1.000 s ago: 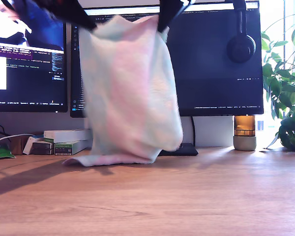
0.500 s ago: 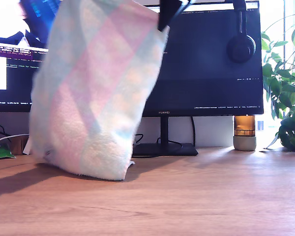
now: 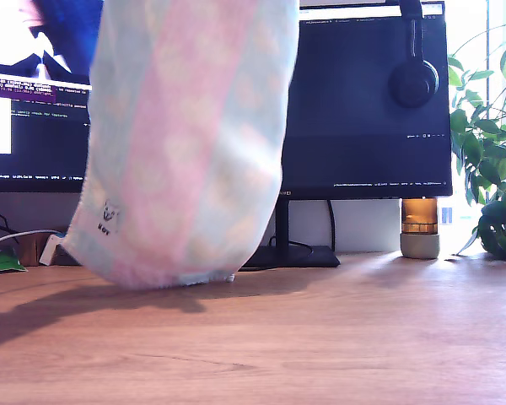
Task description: Fold the tea towel to a neat square and place it to the right
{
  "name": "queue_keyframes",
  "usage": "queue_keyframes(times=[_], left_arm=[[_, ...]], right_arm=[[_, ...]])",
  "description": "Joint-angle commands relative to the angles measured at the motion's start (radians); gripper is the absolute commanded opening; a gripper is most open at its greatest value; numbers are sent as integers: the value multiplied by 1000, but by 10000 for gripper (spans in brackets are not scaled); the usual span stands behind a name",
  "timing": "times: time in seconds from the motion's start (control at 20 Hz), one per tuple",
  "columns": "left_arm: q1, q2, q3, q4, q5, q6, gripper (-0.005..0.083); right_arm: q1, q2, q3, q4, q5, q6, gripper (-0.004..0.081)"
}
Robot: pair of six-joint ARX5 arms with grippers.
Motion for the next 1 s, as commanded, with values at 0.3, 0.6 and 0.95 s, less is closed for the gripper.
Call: queue_keyframes(times=[0.3, 0.6, 0.95], left_arm=[[4, 212, -2, 471, -53, 65, -24], [48, 253, 99, 444, -74, 40, -24], [54, 262, 65, -175, 86, 5, -24]], right_arm=[[2, 67, -11, 478, 217, -5, -12], [2, 69, -8, 550, 283, -62, -12], [9, 71, -8, 60, -9, 76, -12]])
